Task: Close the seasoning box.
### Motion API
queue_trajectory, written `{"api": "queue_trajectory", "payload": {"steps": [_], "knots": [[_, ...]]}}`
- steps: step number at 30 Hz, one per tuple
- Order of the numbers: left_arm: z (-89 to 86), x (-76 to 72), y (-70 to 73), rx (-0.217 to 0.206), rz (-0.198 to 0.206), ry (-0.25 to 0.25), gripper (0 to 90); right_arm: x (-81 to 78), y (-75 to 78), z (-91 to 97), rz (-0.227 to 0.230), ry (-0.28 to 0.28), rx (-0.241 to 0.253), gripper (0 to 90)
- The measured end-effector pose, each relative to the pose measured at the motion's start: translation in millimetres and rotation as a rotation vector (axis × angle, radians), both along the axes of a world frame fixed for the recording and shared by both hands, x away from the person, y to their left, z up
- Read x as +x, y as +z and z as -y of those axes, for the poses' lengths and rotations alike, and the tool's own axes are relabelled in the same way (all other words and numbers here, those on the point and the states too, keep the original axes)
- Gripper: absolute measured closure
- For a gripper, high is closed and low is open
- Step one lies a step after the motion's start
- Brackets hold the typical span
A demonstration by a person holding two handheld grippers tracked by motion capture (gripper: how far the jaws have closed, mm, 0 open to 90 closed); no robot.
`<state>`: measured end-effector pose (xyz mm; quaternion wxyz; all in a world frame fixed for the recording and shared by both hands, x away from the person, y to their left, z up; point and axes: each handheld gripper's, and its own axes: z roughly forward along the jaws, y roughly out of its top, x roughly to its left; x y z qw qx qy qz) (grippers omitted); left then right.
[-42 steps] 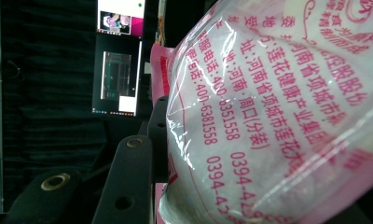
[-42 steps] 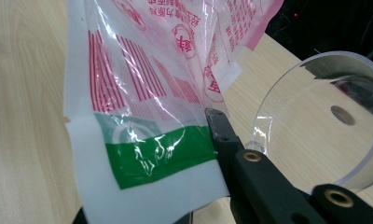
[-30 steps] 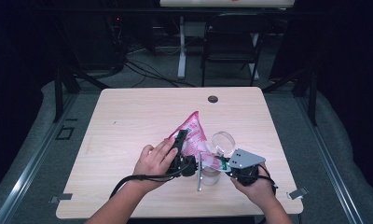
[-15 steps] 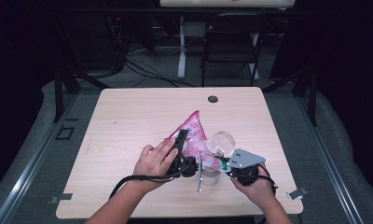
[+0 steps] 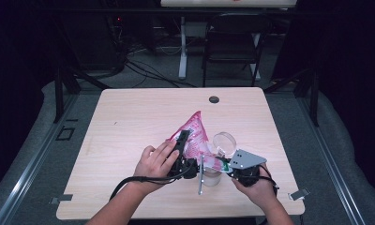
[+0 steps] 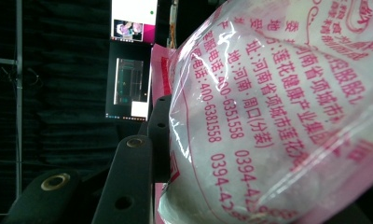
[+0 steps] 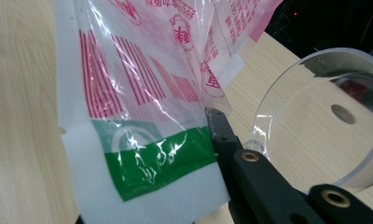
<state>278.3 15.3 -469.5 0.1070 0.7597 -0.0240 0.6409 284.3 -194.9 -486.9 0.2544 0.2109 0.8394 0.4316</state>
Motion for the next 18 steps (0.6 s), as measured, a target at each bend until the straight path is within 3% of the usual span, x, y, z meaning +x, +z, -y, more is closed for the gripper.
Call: {"api": "queue_trajectory", "payload": {"steps": [18], "knots": [[0.5, -0.4, 1.4, -0.002, 0.008, -0.007, 65.3, 0.2, 0.1, 0.4, -0.002, 0.0, -0.002, 89.7]]}}
